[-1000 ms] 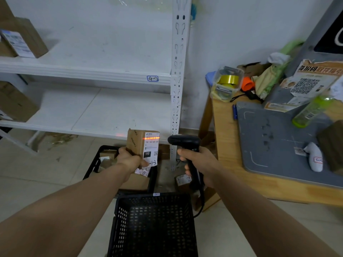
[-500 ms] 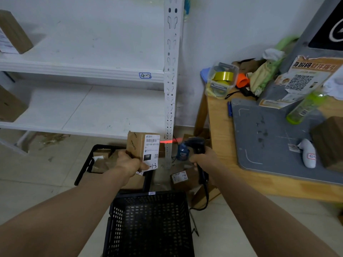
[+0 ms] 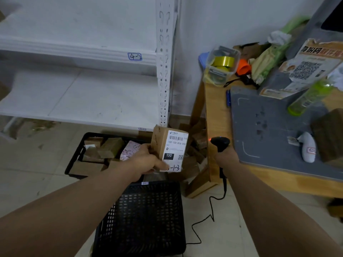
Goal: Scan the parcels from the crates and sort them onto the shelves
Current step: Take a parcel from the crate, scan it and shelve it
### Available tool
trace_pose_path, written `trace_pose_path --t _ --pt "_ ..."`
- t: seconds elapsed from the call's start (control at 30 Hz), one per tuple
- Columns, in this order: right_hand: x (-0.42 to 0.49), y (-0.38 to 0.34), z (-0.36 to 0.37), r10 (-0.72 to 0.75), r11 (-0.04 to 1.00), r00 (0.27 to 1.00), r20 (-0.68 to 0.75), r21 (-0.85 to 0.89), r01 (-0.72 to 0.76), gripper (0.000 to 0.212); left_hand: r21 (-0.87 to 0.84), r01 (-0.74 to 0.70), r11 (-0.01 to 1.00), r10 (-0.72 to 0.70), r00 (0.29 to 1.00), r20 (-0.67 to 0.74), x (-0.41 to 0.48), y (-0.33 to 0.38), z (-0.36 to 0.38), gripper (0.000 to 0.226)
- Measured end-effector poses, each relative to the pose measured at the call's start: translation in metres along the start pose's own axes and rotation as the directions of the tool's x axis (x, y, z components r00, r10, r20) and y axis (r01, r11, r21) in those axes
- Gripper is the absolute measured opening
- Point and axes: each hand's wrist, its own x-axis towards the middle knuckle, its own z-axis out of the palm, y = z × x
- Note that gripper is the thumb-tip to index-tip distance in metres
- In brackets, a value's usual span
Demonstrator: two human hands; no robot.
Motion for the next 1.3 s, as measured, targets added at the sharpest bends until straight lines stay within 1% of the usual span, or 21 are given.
trace_pose_path --t 0.07,0.1,0.13,0.23,0.37,0.43,0.5,0.53,0.57,0.63,0.73,0.77,0.8,0.87,0.9,0.93,1.03,1.1,1.23,1.3 --pt "0.003 0.003 0.003 0.025 1.0 0.999 -0.03 0.0 -0.025 0.029 -0.013 0.003 1.0 -0.003 1.0 0.004 0.0 -0.001 0.0 0.09" --pt "0.005 0.003 0.004 0.048 0.999 0.998 -0.035 0.004 -0.048 0.03 -0.028 0.006 1.0 -0.006 1.0 0.005 0.002 -0.003 -0.001 0.089" --pt "0.004 0.003 0.003 0.068 0.998 0.997 -0.03 0.012 -0.068 0.035 -0.041 0.01 0.999 -0.01 1.0 0.005 0.002 -0.005 -0.001 0.089" --pt "0.007 0.007 0.003 0.09 0.996 0.995 -0.036 0.032 -0.088 0.057 -0.059 0.022 0.998 -0.021 1.0 0.011 0.002 -0.008 -0.004 0.09" --pt "0.0 0.007 0.001 0.096 0.99 0.993 -0.069 0.11 -0.089 0.069 -0.065 0.02 0.998 -0.019 1.0 0.019 -0.003 -0.011 -0.008 0.089" --pt "-0.008 0.004 -0.002 0.092 0.988 0.985 -0.148 0.139 -0.071 0.068 -0.082 0.011 0.997 -0.009 1.0 0.017 -0.009 -0.009 -0.011 0.089" --pt "-0.018 -0.003 -0.006 0.052 0.991 0.969 -0.243 0.134 -0.02 0.061 -0.096 -0.004 0.995 0.005 1.0 0.014 -0.017 -0.004 -0.014 0.086" --pt "-0.026 -0.01 -0.009 0.023 0.991 0.967 -0.254 0.136 0.012 0.055 -0.102 -0.012 0.995 0.012 1.0 0.004 -0.021 -0.001 -0.017 0.084" --pt "-0.033 -0.017 -0.012 -0.021 0.989 0.97 -0.244 0.139 0.056 0.048 -0.103 -0.023 0.994 0.022 1.0 -0.013 -0.026 0.003 -0.021 0.084" --pt "-0.055 -0.041 -0.014 -0.12 0.971 0.983 -0.137 0.191 0.145 0.033 -0.093 -0.048 0.995 0.045 0.999 -0.031 -0.035 0.013 -0.029 0.084" --pt "-0.087 -0.08 -0.011 -0.254 0.937 0.966 0.052 0.261 0.232 0.03 -0.132 -0.088 0.987 0.091 0.996 0.02 -0.053 0.031 -0.045 0.079" --pt "-0.102 -0.094 -0.011 -0.296 0.922 0.95 0.097 0.288 0.258 0.029 -0.147 -0.109 0.983 0.114 0.993 0.025 -0.06 0.038 -0.051 0.077" --pt "-0.116 -0.109 -0.012 -0.327 0.9 0.934 0.146 0.349 0.26 0.029 -0.166 -0.131 0.977 0.137 0.99 0.026 -0.067 0.044 -0.059 0.075" --pt "-0.145 -0.14 -0.014 -0.406 0.821 0.882 0.239 0.519 0.237 0.03 -0.215 -0.175 0.961 0.185 0.982 0.031 -0.081 0.057 -0.08 0.074" --pt "-0.159 -0.155 -0.016 -0.451 0.784 0.855 0.257 0.572 0.242 0.028 -0.234 -0.199 0.952 0.213 0.976 0.035 -0.088 0.064 -0.093 0.074" --pt "-0.174 -0.171 -0.017 -0.492 0.763 0.832 0.258 0.588 0.269 0.027 -0.243 -0.228 0.943 0.245 0.969 0.04 -0.094 0.07 -0.108 0.073" --pt "-0.212 -0.223 -0.012 -0.589 0.723 0.784 0.198 0.562 0.401 0.03 -0.257 -0.334 0.907 0.356 0.934 0.04 -0.118 0.093 -0.166 0.061" --pt "-0.242 -0.263 -0.006 -0.644 0.676 0.753 0.134 0.56 0.479 0.032 -0.222 -0.422 0.879 0.443 0.895 0.053 -0.137 0.112 -0.213 0.054" --pt "-0.308 -0.352 0.008 -0.709 0.538 0.702 -0.067 0.594 0.599 0.032 -0.147 -0.581 0.801 0.592 0.805 0.044 -0.188 0.156 -0.312 0.058" --pt "-0.345 -0.394 0.016 -0.737 0.453 0.655 -0.163 0.6 0.659 0.029 -0.105 -0.649 0.754 0.655 0.754 0.043 -0.216 0.174 -0.36 0.062"
